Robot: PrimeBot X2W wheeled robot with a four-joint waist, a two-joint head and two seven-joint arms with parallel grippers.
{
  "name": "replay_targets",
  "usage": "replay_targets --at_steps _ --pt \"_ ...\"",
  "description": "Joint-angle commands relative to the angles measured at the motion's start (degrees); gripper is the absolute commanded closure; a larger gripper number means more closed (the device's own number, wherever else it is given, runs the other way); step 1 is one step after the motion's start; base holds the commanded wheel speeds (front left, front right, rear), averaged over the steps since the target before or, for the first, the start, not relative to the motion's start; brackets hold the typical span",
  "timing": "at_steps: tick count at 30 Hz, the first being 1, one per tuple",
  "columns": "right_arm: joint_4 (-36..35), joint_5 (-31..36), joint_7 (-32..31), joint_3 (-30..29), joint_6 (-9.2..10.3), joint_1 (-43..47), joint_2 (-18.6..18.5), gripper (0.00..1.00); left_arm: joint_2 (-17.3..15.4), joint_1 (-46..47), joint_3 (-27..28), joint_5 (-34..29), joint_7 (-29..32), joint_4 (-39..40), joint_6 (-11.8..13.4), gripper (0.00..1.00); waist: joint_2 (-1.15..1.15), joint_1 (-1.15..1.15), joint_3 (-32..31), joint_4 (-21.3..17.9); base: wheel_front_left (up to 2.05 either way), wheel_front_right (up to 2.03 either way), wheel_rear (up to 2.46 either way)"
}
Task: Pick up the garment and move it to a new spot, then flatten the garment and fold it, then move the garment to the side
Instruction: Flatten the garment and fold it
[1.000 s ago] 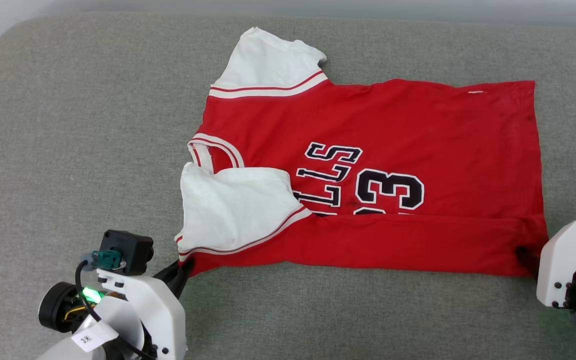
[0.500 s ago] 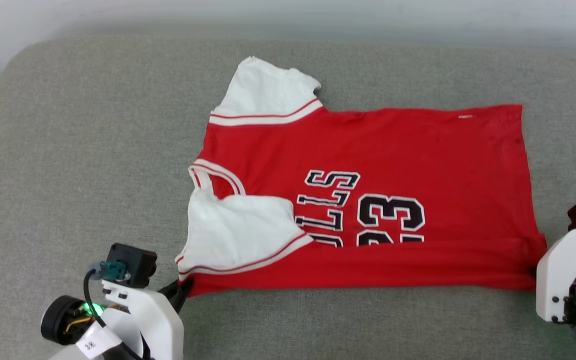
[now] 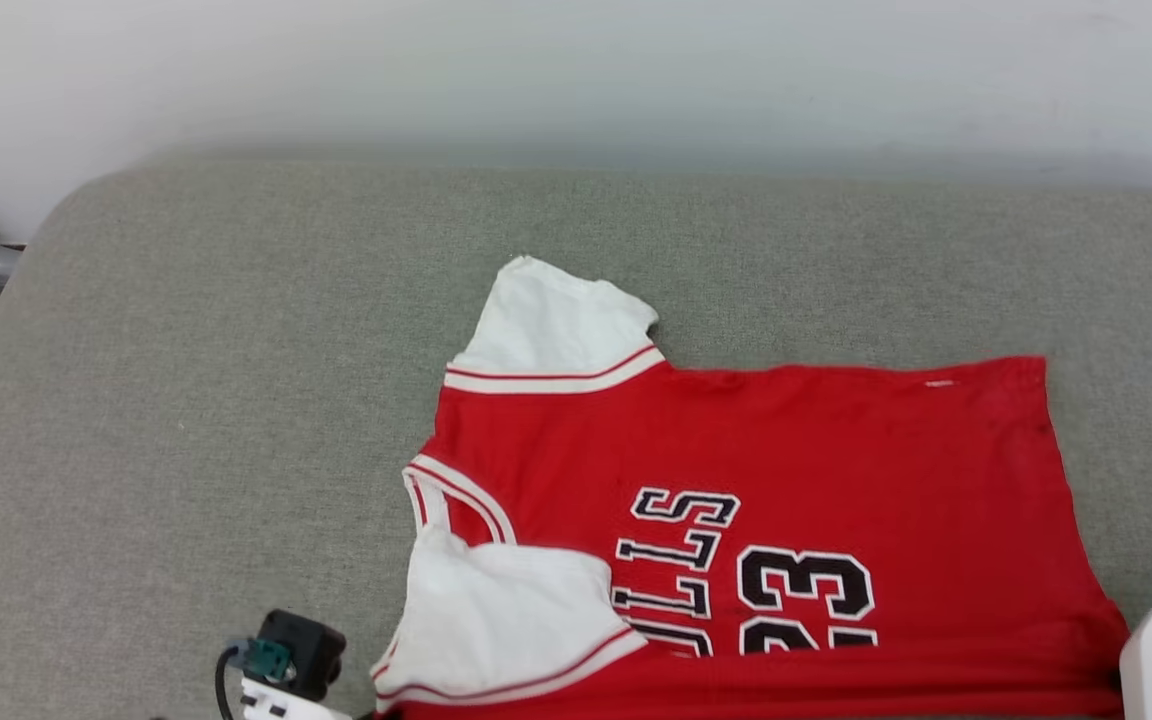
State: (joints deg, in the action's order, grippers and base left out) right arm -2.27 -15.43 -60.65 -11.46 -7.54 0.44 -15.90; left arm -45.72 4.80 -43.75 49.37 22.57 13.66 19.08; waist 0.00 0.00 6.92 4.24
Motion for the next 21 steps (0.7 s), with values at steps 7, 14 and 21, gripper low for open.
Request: replay_targets --at_steps 7,14,21 --pt "-2.1 -1.1 -0.9 -1.0 0.11 5.2 0.3 1.00 2.0 -1.9 -1.6 0.9 -0.6 -2.5 -1.2 1.00 0.00 0.00 -0.3 -0.3 0.00 0.00 0.00" --pt "-0.3 -0.4 2.1 0.1 0.10 3.8 1.5 0.00 3.7 0.0 -2.3 -0.1 -2.2 -6.3 -3.0 0.00 0.00 0.00 -0.8 -0.5 0.00 0.00 0.00" --pt "-0.9 -1.4 8.1 -0.6 0.10 1.5 0.9 0.00 4.4 0.9 -0.3 -0.9 -6.7 -7.3 -3.0 0.00 0.00 0.00 -2.7 -0.5 0.00 0.00 0.00"
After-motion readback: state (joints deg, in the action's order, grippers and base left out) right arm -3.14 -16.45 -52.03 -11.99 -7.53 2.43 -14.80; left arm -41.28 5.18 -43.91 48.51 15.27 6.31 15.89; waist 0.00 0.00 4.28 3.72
